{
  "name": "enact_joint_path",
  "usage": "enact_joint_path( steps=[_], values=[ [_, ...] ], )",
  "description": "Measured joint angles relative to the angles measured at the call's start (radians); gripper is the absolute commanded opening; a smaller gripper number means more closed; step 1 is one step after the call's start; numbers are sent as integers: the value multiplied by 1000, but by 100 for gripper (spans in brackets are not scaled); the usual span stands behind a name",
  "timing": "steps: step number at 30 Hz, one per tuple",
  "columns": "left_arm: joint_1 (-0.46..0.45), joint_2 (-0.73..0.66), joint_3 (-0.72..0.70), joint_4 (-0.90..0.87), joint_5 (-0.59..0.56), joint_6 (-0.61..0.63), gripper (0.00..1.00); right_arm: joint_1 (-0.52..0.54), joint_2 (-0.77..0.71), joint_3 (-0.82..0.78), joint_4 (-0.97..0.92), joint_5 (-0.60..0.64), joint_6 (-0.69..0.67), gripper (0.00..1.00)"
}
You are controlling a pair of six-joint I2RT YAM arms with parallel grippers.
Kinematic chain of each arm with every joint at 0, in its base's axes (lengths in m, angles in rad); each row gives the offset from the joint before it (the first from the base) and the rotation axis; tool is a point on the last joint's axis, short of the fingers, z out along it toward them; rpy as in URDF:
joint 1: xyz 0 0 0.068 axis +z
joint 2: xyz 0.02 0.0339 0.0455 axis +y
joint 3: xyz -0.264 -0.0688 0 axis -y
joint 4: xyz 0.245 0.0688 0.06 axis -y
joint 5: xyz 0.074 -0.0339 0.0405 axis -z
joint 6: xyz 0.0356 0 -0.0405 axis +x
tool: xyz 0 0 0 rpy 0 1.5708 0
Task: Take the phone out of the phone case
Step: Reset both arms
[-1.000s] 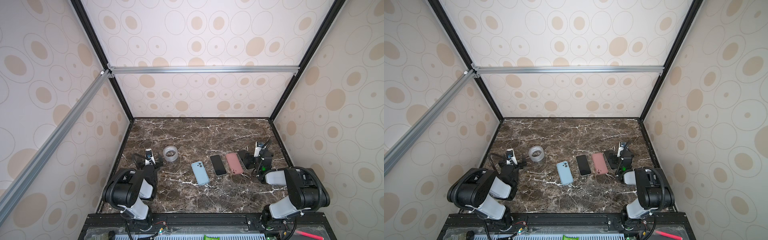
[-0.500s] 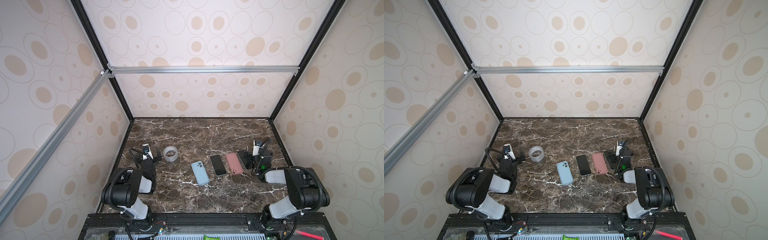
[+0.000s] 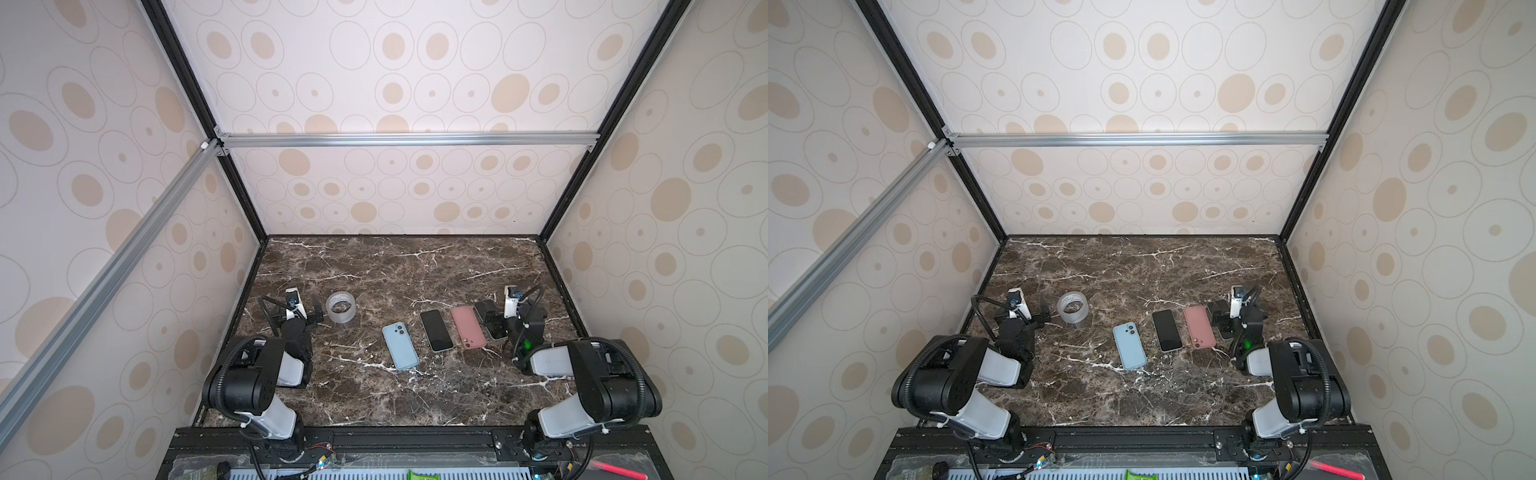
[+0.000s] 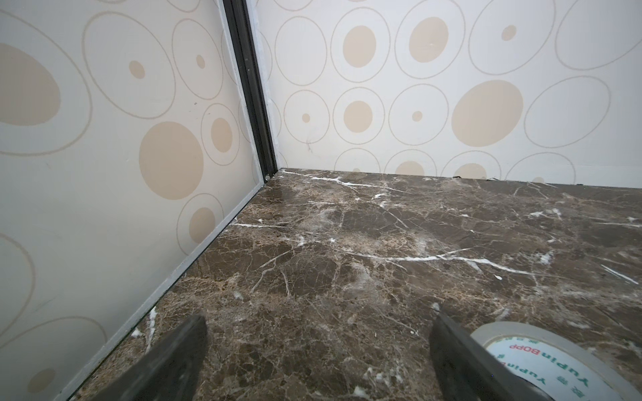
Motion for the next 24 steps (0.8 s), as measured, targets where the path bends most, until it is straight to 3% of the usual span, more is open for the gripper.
enact_joint_path(
  steps=[3,8,24],
  values=[
    [0,0,0,0,0,0,99,1,37,-43,50,106,40,100],
    [0,0,0,0,0,0,99,14,27,146,-116,191,58,100],
    [0,0,0,-4,0,0,99,42,24,181,-196,228,44,100]
  ],
)
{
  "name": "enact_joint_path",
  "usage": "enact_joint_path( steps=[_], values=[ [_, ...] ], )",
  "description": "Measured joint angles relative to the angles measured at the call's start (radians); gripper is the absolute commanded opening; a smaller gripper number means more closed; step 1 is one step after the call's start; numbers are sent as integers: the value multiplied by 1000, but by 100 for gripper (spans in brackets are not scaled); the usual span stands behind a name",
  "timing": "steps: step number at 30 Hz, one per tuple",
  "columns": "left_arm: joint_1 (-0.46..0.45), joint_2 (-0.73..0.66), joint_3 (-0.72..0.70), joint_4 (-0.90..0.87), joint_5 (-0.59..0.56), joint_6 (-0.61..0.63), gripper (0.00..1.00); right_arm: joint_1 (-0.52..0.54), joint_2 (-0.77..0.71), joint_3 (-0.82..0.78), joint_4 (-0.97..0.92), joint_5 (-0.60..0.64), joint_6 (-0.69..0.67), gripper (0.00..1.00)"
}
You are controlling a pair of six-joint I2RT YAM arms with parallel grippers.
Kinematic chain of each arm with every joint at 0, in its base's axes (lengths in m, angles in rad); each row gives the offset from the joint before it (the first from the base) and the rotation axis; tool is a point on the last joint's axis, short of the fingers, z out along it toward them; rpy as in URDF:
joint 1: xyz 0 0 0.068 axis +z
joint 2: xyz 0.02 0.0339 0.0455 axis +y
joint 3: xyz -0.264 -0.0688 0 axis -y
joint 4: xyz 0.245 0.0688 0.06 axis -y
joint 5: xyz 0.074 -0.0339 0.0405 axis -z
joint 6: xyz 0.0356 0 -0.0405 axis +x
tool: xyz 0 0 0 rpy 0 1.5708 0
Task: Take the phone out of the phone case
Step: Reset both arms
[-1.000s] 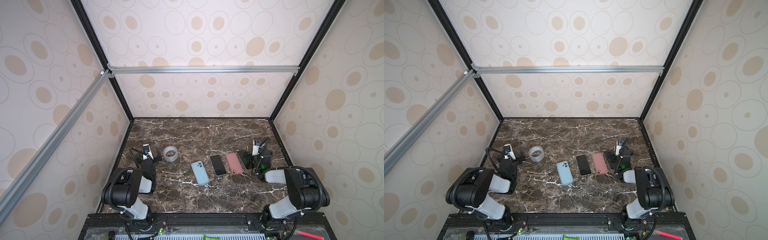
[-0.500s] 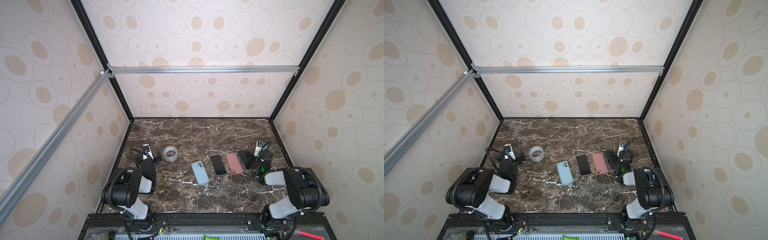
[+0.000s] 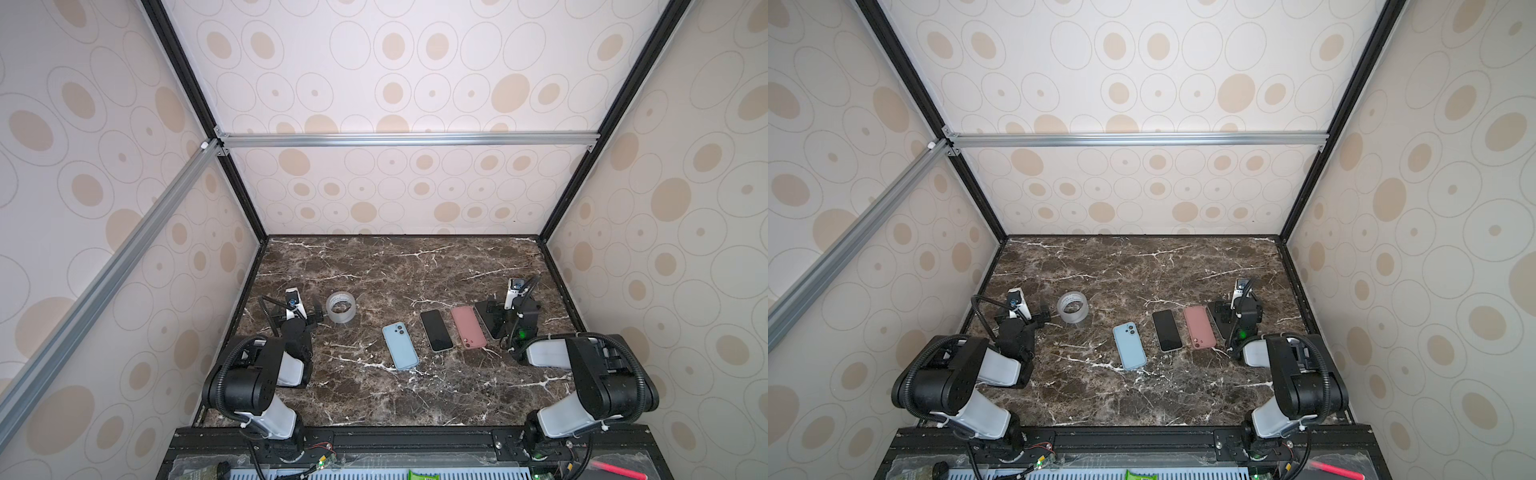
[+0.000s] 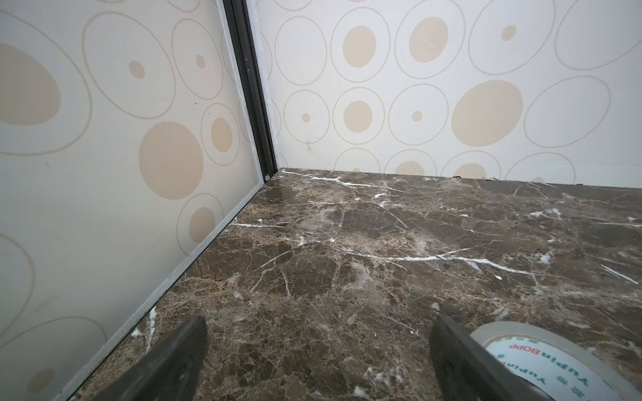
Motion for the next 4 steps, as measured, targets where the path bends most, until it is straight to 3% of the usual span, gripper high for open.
enact_joint_path(
  steps=[4],
  values=[
    [0,0,0,-6,2,0,99,0,0,0,0,2,-1,100]
  ],
)
